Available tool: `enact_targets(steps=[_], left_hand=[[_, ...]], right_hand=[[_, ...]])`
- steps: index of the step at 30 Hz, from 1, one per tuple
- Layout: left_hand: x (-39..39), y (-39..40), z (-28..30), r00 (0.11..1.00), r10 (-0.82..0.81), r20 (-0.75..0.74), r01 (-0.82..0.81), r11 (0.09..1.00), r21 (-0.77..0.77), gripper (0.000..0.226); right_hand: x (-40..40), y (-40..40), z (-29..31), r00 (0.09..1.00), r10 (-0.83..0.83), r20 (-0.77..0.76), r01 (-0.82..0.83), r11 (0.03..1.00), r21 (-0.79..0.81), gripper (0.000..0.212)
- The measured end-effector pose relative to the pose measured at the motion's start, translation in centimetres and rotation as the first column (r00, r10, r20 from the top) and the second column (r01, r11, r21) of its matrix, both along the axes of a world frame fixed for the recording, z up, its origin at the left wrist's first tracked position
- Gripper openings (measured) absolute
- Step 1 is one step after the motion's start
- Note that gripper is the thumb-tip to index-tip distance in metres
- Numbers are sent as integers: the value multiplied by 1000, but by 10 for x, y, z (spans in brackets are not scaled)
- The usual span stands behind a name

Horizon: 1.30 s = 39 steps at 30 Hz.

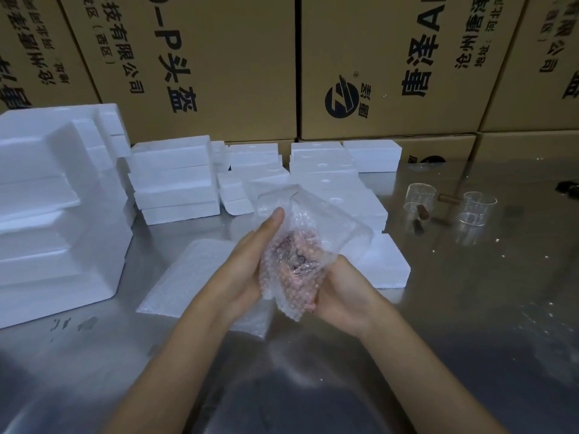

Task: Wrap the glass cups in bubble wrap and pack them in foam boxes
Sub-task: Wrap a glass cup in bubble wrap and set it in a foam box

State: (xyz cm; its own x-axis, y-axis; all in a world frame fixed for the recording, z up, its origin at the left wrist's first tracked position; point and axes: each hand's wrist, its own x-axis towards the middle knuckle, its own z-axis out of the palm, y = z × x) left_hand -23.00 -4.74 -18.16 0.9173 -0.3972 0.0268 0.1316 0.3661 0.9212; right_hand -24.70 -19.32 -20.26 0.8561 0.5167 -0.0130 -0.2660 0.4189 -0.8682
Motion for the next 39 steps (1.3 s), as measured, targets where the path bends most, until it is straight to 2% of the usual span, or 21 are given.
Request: enact_targets(steps=[4,8,10,12,14,16,18,20,22,25,26,27,28,30,32,34,36,39], left_hand=[[0,-2,-3,996,44,-81,-48,998,-51,58],[9,11,-4,987,126,-100,-136,985,-105,48],[14,22,-3,982,156,-103,-170,974,-149,47],[17,30,-2,977,189,-99,-206,958,-199,56],[19,34,-1,976,212,-52,-218,938,-268,47],[19,33,-2,976,219,-10,-213,934,-286,35],[19,29,-3,978,206,-31,-206,927,-313,33],[18,26,-4,979,192,-72,-205,907,-369,33],[19,26,-4,980,171,-106,-200,887,-416,34],[20,25,-5,982,139,-126,-182,875,-448,43],[19,23,-5,987,114,-117,-155,887,-436,47],[18,20,-5,992,79,-101,-114,905,-411,51],[16,16,-5,995,45,-87,-75,922,-380,53],[14,8,-6,998,9,-64,-30,942,-333,49],[12,4,-9,1000,2,3,-1,966,-259,40],[8,1,-7,998,31,52,-27,997,-74,33],[7,4,-7,997,6,76,-16,990,139,48],[5,14,-8,989,-121,87,81,926,368,68]], right_hand=[[-2,1,0,998,25,52,-18,992,-125,44],[-1,-7,2,986,95,139,-38,929,-367,84],[1,-17,7,978,126,165,-41,897,-439,77],[4,-29,14,977,88,192,11,887,-462,73],[10,-40,18,974,-50,221,143,893,-426,68],[13,-44,21,938,-248,242,318,895,-312,55],[16,-44,22,878,-414,240,455,878,-148,34],[19,-45,19,848,-486,210,507,860,-57,24],[17,-48,17,885,-431,174,458,874,-164,27],[5,-40,16,980,-41,196,132,870,-475,31],[1,-34,15,978,48,203,63,858,-510,37],[-1,-26,15,972,51,227,75,855,-513,44],[-2,-18,14,959,-19,283,162,856,-492,45],[3,-9,12,891,-276,361,408,836,-367,24],[7,-10,13,827,-499,258,557,787,-265,13],[12,-21,13,778,-581,238,628,730,-270,19],[13,-30,13,748,-583,317,663,671,-331,23],[12,-35,13,709,-532,463,703,586,-403,15]])
